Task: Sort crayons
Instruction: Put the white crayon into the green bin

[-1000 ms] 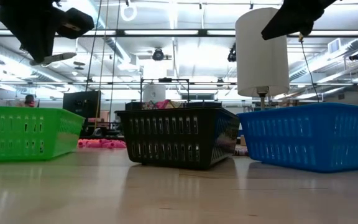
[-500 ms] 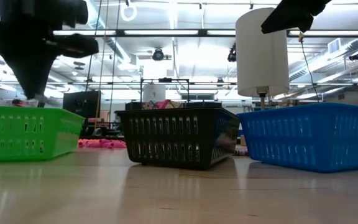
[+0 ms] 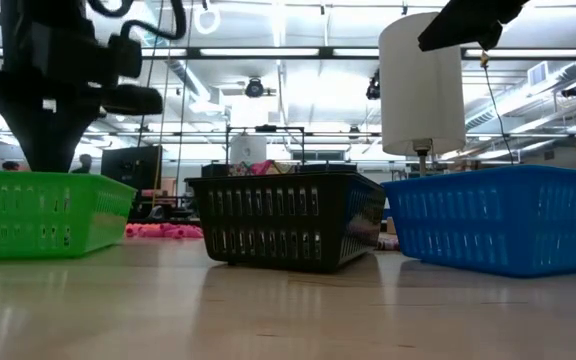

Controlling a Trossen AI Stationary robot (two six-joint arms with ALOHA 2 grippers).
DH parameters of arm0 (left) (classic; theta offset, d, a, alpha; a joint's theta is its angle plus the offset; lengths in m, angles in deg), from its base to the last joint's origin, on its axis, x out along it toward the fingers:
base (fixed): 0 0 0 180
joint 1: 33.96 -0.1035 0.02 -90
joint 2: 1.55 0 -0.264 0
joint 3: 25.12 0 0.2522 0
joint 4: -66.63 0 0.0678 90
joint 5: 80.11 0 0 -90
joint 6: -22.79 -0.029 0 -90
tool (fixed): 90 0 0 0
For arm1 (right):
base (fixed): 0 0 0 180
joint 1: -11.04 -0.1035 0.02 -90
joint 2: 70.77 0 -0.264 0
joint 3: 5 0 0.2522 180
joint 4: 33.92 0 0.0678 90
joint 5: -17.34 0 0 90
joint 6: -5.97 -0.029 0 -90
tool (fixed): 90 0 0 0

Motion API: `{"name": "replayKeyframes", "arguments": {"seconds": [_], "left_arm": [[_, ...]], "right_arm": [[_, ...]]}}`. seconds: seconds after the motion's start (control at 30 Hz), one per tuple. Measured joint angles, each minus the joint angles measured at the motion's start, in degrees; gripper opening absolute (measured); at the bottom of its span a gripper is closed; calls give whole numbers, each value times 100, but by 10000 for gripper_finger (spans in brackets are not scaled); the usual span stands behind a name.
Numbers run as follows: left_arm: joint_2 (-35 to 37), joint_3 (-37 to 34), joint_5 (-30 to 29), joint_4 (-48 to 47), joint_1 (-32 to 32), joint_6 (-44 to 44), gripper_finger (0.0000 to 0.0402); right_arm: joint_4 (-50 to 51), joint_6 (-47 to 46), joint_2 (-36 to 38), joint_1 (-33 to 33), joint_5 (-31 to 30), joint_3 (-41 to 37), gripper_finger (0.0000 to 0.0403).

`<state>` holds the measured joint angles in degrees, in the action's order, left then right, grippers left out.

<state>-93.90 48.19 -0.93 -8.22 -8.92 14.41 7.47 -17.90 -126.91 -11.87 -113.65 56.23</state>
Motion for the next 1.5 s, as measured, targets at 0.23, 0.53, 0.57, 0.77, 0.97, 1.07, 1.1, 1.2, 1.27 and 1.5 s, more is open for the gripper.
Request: {"name": "replayKeyframes", "arguments": {"seconds": [0.23,0.53,0.57,0.77,0.97,1.07,1.1,1.2,1.27,1.5], "left_arm": [[-429,0,128,-95,-49,-23,39],[-524,0,128,-111,-49,39,89],[-524,0,128,-112,-49,79,97],[-524,32,128,-312,-49,187,135],[-522,312,-255,-1020,-49,381,139],[-498,537,-624,-1312,-44,410,139],[-475,600,-716,-1358,-44,408,139],[-457,754,-1010,-1343,-82,221,139],[-457,812,-1178,-1356,-106,82,139],[-459,822,-2190,-1066,-399,-380,139]], "right_arm": [[-25,13,0,0,13,0,92],[-151,117,0,-2,59,0,92],[-151,119,0,-2,60,0,92],[-149,156,0,-2,61,0,92],[-149,167,0,0,59,0,92],[-146,200,0,0,59,0,92],[-149,200,0,0,59,0,92],[-146,202,0,4,59,0,92],[-146,201,0,4,59,0,92],[-298,341,0,0,59,-101,92]]}}
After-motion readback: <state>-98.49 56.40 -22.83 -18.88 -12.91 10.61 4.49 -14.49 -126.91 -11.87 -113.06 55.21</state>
